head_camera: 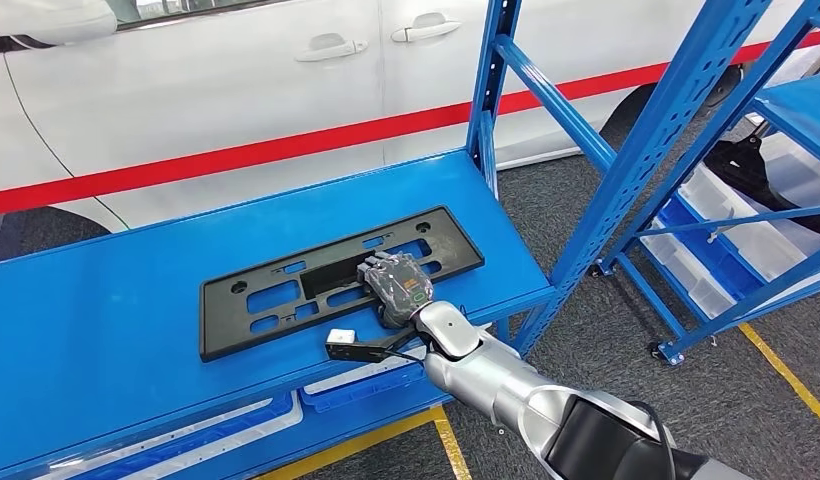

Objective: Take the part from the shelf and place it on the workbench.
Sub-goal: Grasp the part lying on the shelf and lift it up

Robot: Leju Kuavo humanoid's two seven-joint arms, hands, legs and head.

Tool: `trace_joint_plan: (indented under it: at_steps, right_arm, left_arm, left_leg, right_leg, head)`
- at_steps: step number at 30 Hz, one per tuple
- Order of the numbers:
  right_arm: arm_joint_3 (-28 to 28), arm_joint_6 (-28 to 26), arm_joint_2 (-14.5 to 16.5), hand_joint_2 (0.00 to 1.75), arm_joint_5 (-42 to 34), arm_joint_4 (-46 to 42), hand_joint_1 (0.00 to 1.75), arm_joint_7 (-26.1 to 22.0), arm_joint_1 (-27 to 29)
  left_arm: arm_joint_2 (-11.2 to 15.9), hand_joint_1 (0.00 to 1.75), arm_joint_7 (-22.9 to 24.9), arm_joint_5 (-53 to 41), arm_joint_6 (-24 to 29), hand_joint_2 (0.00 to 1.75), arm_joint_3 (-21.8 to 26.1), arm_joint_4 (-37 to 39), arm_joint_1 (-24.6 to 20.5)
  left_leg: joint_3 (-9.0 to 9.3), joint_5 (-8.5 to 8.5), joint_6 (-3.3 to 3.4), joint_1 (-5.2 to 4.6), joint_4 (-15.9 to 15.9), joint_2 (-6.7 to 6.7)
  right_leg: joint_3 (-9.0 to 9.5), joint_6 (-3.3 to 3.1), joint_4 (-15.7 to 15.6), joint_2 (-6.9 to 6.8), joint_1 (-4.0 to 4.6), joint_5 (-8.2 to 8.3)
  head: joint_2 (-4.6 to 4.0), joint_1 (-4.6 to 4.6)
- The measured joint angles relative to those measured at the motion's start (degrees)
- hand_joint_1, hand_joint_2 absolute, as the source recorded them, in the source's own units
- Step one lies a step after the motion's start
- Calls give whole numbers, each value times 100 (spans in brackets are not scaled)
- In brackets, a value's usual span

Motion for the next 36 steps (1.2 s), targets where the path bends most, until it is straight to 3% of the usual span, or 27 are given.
trace_joint_plan:
  at_steps: [9, 15, 18, 20, 22, 24, 25, 27, 28, 30, 33, 34, 36]
  right_arm:
    - [-98, -105, -131, 175, -8, -261, 175, -301, 154]
    - [-250, 867, -486, 175, -830, -1441, 175, -726, 282]
    - [-307, 1208, -668, 175, -1167, -2101, 175, -830, 370]
    - [-324, 1414, -780, 175, -1396, -2478, 175, -920, 412]
    - [-327, 1598, -879, 175, -1621, -2844, 175, -987, 481]
    - [-326, 1724, -982, 175, -1788, -3239, 175, -1008, 605]
    - [-325, 1762, -1024, 175, -1844, -3423, 175, -1013, 656]
    - [-325, 1804, -1082, 175, -1915, -3722, 175, -1019, 700]
    - [-324, 1834, -1104, 175, -1951, -3846, 175, -1028, 704]
    - [-315, 1938, -1150, 175, -2065, -4074, 175, -1073, 731]
    - [-279, 2123, -1222, 175, -2258, -4428, 175, -1167, 770]
    - [-259, 2177, -1239, 175, -2318, -4566, 175, -1185, 775]
    - [-195, 2283, -1276, 175, -2446, -4883, 175, -1197, 782]
  left_arm:
    - [-1, 0, -82, -13, -41, 175, 61, 0, 10]
    - [3, 0, 81, -78, 4, 175, 70, 0, 28]
    - [-7, 0, 106, -80, 2, 175, 105, 0, 24]
    - [-21, 0, 124, -79, 1, 175, 134, 0, 17]
    - [-25, 0, 143, -75, 1, 175, 158, 0, 22]
    - [-26, 0, 162, -72, 2, 175, 180, 0, 30]
    - [-26, 0, 169, -70, 3, 175, 189, 0, 31]
    - [-26, 0, 176, -67, 3, 175, 202, -1, 28]
    - [-25, 0, 182, -63, 3, 175, 209, -1, 22]
    - [-25, 0, 199, -46, 3, 175, 237, -2, 14]
    - [-28, 0, 222, -28, 2, 175, 292, -2, 20]
    - [-30, 0, 226, -26, 3, 175, 303, -1, 24]
    - [-32, 0, 228, -22, 10, 175, 324, -1, 23]
  left_leg:
    - [-1, -1, 0, -1, 3, -2]
    - [-21, -29, 76, -18, 66, 24]
    - [14, 103, 149, 11, -75, 32]
    - [42, 208, 189, 54, -218, 57]
    - [15, 233, 202, 55, -226, 71]
    - [-32, 225, 189, 72, -174, 71]
    - [-59, 213, 169, 91, -132, 69]
    - [-122, 167, 92, 140, -16, 66]
    - [-163, 143, 39, 152, 47, 62]
    - [-228, 136, -62, 134, 132, 44]
    - [-299, 153, -170, 133, 171, 25]
    - [-349, 54, -188, 144, 258, 27]
    - [-546, -368, -198, 154, 753, 30]
  right_leg:
    - [2, 0, -1, -5, -2, 0]
    - [-5, 58, -9, 17, -30, 27]
    - [-8, 133, -23, 16, -20, 24]
    - [-138, 183, 262, 15, -18, -220]
    - [-427, 241, 958, 10, -65, -603]
    - [-616, 312, 1444, 5, -132, -728]
    - [-566, 351, 1374, 1, -169, -620]
    - [-217, 439, 725, -17, -235, -300]
    - [-53, 453, 418, -13, -240, -188]
    - [55, 393, 175, 12, -222, -160]
    - [-42, 199, 189, 28, -205, -108]
    - [-80, 137, 181, 25, -205, -72]
    - [-168, 21, 167, 12, -188, 4]
  head:
    - [-1, 0]
    - [-1, -1]
    - [-1, 1]
    - [-2, 3]
    - [-2, 3]
    - [-1, 1]
    - [-1, 2]
    - [-1, 3]
    - [-1, 3]
    - [-1, 3]
    - [0, -1]
    - [-1, -2]
    - [-1, -3]
